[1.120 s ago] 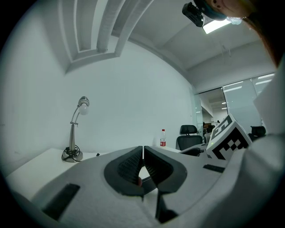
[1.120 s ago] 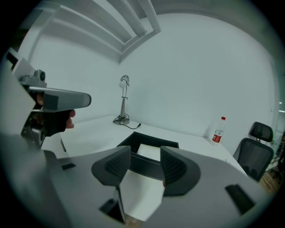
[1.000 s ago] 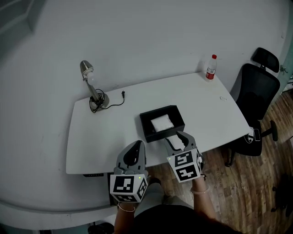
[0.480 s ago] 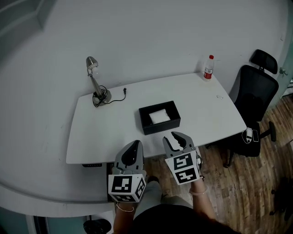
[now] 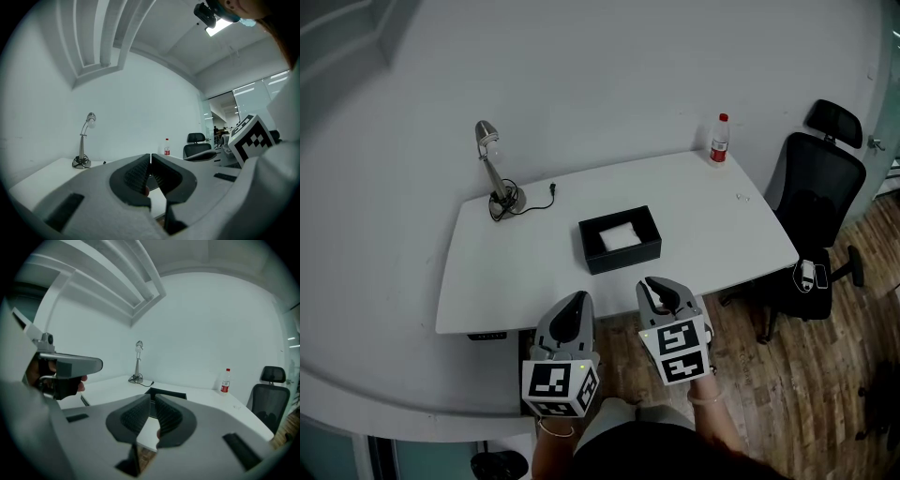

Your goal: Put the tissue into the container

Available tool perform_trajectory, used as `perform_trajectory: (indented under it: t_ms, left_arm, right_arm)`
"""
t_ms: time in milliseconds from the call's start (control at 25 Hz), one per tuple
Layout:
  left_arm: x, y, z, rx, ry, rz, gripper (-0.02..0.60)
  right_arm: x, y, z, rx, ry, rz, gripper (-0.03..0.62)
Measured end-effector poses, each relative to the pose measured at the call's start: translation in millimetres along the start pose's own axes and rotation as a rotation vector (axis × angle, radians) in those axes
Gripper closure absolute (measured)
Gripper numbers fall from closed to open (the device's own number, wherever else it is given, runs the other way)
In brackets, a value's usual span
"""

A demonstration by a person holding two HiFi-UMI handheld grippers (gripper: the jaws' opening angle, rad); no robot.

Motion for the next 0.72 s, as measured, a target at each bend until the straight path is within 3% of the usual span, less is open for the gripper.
perform_trajectory:
  t_ms: [280, 720]
  left_arm:
    - [0, 0, 3, 0.009, 0.0, -0.013, 0.552]
    - [2, 2, 34, 0.003, -0.002, -0.017, 0.552]
  right_arm:
    - [6, -6, 5, -0.043, -0.003, -0.023, 0.574]
    - [27, -14, 32, -0.11, 0.009, -0.065, 0.574]
Point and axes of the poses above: the fingertips, and each gripper's own axes: z backward along the fingers, x to its left, y out of its underside, the point moved 8 cm from there along z, backward along the fingers, and after that the axes turned 2 degrees about y, right-handed, at the moved point
